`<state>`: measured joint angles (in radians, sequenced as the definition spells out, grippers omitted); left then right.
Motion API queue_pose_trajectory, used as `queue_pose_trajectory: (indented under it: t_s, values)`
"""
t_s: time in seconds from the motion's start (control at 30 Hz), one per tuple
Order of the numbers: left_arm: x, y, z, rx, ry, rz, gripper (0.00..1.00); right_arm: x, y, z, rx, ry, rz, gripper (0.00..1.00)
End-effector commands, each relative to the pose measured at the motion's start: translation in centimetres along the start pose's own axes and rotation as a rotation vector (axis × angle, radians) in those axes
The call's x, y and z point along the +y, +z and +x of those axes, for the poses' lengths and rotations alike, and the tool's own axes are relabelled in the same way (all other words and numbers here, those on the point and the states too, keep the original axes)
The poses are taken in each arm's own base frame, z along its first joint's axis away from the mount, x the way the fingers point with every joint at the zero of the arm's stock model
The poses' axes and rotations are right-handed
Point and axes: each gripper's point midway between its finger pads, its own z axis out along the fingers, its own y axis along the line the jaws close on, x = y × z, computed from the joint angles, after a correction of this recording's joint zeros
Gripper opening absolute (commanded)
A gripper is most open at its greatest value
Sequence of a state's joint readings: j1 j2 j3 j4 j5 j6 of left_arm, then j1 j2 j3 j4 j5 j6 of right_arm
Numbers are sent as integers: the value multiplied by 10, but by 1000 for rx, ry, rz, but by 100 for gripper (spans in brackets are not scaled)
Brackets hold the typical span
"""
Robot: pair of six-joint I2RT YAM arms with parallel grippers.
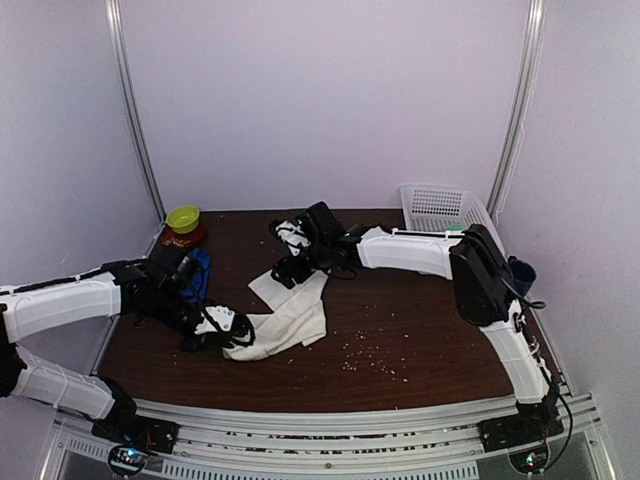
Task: Roll the towels
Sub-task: Adjust the towel at the center of the board.
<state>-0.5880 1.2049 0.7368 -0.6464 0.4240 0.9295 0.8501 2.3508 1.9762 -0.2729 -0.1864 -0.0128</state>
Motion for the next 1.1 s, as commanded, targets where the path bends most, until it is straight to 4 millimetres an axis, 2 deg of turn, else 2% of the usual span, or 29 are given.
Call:
queue_pose_trajectory:
  t_s: [0.0,0.17,0.3,0.5,0.63,0.73,0.87,0.97,1.07]
  values:
    - [10,1,-7,-45,-15,-49,0,13,14,37,150,-4,-92,85]
    - [11,1,-12,-78,-29,-57,0,41,12,74,224,-65,-259,85]
    - [10,4,-10,-75,-44,-44,0,44,3,75,215,-89,-276,88]
    - [4,5,-8,-80,-51,-37,0,-15,3,47,108,21,1,90]
    - [2,5,-7,-86,-50,-40,0,-62,-9,30,12,175,139,90]
    - [2,5,-8,-88,-50,-43,0,-87,-20,25,-57,281,174,88]
    - [2,6,-7,-89,-50,-43,0,-112,-26,29,-103,385,206,86]
    - [1,7,-7,-89,-51,-40,0,-125,-20,40,-91,445,223,82]
    - [2,6,-7,-92,-49,-48,0,-129,-8,50,-71,475,217,80]
